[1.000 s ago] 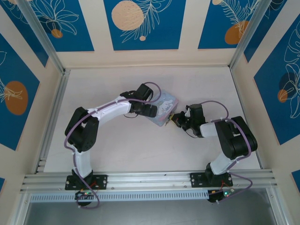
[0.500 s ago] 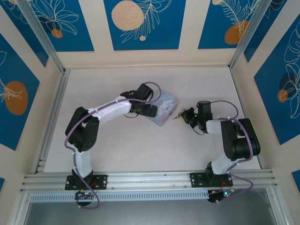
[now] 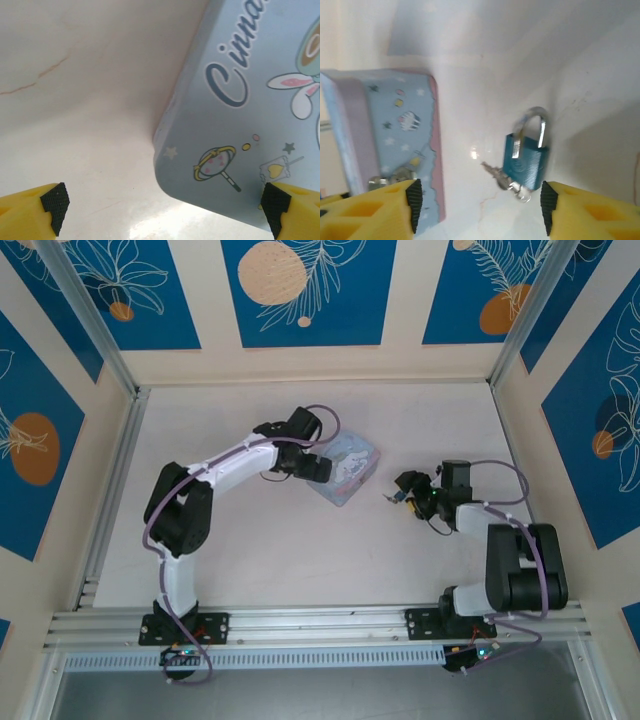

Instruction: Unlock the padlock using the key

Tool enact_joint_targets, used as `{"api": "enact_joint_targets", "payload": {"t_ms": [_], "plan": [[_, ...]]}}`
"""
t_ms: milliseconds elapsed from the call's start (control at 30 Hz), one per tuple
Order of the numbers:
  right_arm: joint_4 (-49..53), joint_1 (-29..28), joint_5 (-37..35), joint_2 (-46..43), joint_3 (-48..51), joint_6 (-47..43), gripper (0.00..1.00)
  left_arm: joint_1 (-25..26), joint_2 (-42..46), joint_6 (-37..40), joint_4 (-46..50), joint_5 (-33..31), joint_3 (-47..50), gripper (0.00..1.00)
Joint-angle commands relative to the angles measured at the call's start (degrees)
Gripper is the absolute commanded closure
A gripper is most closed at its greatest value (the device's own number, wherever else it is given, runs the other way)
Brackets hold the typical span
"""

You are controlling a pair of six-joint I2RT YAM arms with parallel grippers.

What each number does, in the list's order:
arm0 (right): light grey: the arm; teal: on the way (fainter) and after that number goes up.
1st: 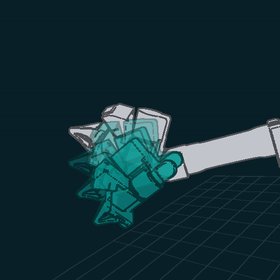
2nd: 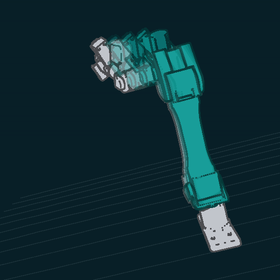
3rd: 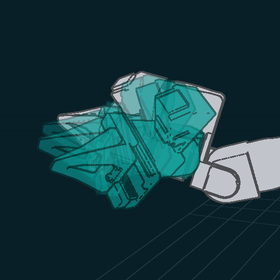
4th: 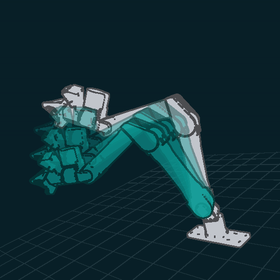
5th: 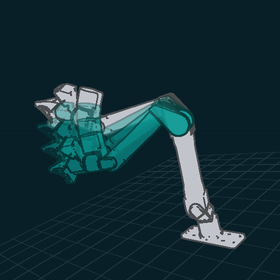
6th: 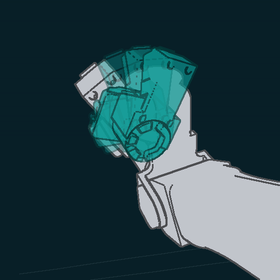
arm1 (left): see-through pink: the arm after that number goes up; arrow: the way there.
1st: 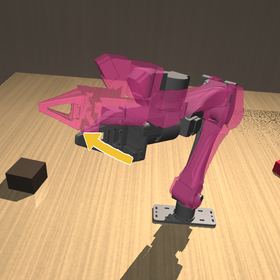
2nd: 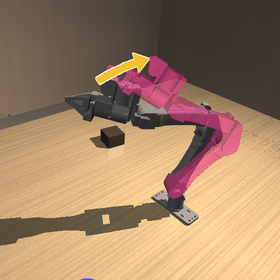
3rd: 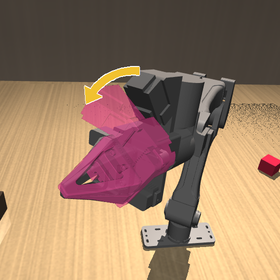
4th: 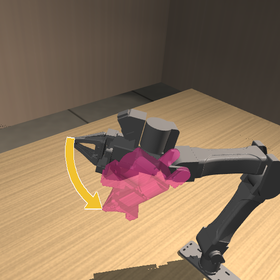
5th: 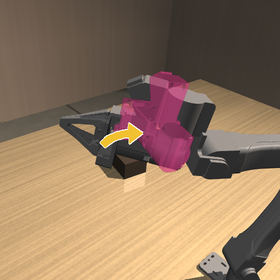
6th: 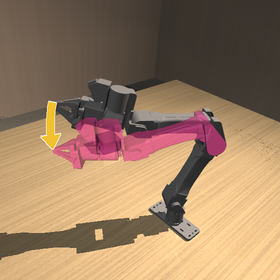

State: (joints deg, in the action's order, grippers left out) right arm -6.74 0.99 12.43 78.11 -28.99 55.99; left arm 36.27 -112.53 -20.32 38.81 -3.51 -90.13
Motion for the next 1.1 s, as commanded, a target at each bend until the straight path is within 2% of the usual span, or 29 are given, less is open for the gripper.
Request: {"api": "enact_joint_targets", "payload": {"t_ms": [0, 67, 100, 167, 267, 433, 567, 733, 800, 900, 1067], "plan": [[7.4, 1.1, -0.6, -7.0, -0.2, -1.2, 0.22, -1.7, 4.8, 1.9, 2.5, -0.6, -1.4, 0.00], [11.5, 1.4, -1.6, -10.9, -1.4, -2.3, 0.13, -2.4, 7.8, 1.9, 2.3, -1.0, -1.0, 0.00], [13.5, 1.5, -2.1, -12.9, -2.3, -3.4, 0.05, -2.8, 9.5, 1.9, 2.0, -1.1, -0.5, 0.00], [17.9, 1.6, -3.7, -16.0, -4.9, -5.6, 0.01, -3.7, 13.0, 1.9, 1.1, -1.7, 0.9, 0.00], [24.2, 1.6, -7.7, -18.6, -10.1, -9.7, 0.00, -5.4, 18.9, 2.0, -0.9, -4.4, 4.0, 0.00], [29.7, 1.4, -19.0, -19.0, -17.2, -14.0, 0.00, -9.3, 29.8, 4.2, -6.3, -13.0, 12.8, 0.00], [24.5, 1.2, -28.4, -19.9, -16.3, -14.4, 0.00, -13.8, 37.0, 7.0, -11.5, -17.3, 21.2, 0.00], [12.4, 0.1, -40.4, -19.9, -11.4, -18.5, 0.00, -18.1, 45.4, 13.8, -27.9, -23.1, 37.7, 0.00], [10.5, -0.2, -41.6, -18.4, -11.3, -22.6, 0.00, -19.7, 46.9, 14.9, -32.5, -24.6, 42.8, 0.00], [7.6, -0.4, -40.5, -15.6, -11.1, -29.6, 0.00, -22.9, 47.5, 15.8, -39.9, -23.0, 49.5, 0.00], [0.5, -0.6, -41.3, -11.1, -7.5, -34.5, 0.00, -26.5, 42.9, 17.3, -55.8, -21.1, 59.1, 0.00]]}}
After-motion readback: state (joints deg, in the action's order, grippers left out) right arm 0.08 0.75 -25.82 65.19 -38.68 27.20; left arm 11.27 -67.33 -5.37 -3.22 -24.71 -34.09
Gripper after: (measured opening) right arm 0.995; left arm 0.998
